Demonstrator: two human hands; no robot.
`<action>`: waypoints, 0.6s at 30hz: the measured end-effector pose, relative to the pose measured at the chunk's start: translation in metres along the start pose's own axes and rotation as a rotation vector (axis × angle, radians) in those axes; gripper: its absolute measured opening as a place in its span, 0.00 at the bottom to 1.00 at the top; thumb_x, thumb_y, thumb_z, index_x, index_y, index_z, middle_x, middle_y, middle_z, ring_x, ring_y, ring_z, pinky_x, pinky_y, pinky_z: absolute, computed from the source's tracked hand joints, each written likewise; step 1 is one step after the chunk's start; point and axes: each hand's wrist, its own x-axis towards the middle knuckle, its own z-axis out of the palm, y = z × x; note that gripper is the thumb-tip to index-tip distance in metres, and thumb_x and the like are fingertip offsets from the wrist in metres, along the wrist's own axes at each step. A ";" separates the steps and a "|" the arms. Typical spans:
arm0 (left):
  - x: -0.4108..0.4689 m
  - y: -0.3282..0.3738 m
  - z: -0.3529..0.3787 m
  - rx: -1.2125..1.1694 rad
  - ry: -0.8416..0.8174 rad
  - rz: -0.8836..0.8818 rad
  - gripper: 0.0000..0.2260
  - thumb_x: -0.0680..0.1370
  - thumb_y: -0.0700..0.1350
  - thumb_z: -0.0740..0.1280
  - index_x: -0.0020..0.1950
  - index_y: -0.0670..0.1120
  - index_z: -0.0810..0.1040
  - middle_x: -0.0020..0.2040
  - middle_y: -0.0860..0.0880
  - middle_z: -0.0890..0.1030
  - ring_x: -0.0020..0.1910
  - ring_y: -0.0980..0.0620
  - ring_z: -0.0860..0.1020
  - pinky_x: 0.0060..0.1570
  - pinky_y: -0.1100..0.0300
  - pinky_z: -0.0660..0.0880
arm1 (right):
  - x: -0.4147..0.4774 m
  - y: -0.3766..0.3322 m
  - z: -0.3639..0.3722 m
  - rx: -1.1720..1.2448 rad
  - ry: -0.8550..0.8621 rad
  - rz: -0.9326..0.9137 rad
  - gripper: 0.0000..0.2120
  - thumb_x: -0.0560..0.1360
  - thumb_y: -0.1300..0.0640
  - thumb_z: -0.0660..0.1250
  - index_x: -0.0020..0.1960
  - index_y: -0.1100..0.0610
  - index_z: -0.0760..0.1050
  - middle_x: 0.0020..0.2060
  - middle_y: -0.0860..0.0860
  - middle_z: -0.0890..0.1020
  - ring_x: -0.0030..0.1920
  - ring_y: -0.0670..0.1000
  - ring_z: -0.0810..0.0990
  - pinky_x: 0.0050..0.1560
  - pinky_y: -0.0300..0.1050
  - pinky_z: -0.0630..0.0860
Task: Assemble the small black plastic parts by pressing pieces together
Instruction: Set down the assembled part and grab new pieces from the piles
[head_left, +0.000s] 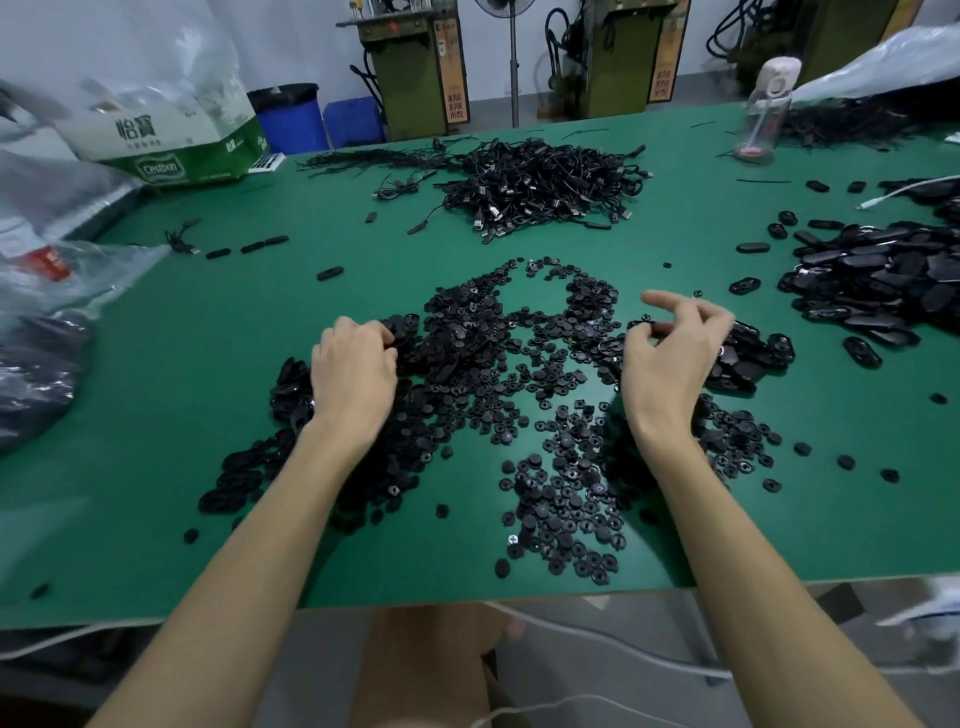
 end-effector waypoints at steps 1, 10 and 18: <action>0.001 -0.005 -0.002 0.031 -0.013 -0.004 0.13 0.83 0.44 0.68 0.66 0.42 0.81 0.62 0.40 0.80 0.61 0.40 0.77 0.66 0.45 0.73 | -0.002 -0.001 0.001 0.001 -0.033 -0.024 0.13 0.80 0.68 0.64 0.60 0.55 0.79 0.58 0.50 0.67 0.56 0.51 0.77 0.57 0.51 0.78; -0.003 -0.002 0.009 0.006 -0.033 0.088 0.20 0.82 0.52 0.70 0.73 0.47 0.77 0.68 0.45 0.75 0.67 0.42 0.71 0.67 0.47 0.63 | -0.015 0.005 0.018 -0.268 -0.518 -0.357 0.21 0.81 0.47 0.69 0.73 0.48 0.75 0.70 0.48 0.70 0.71 0.51 0.62 0.70 0.48 0.57; 0.002 0.010 0.025 -0.031 0.052 0.082 0.08 0.79 0.51 0.73 0.55 0.49 0.83 0.59 0.47 0.77 0.61 0.46 0.71 0.61 0.50 0.58 | -0.017 0.023 0.034 -0.627 -0.754 -0.507 0.26 0.83 0.37 0.59 0.78 0.46 0.69 0.77 0.44 0.67 0.76 0.52 0.57 0.72 0.53 0.50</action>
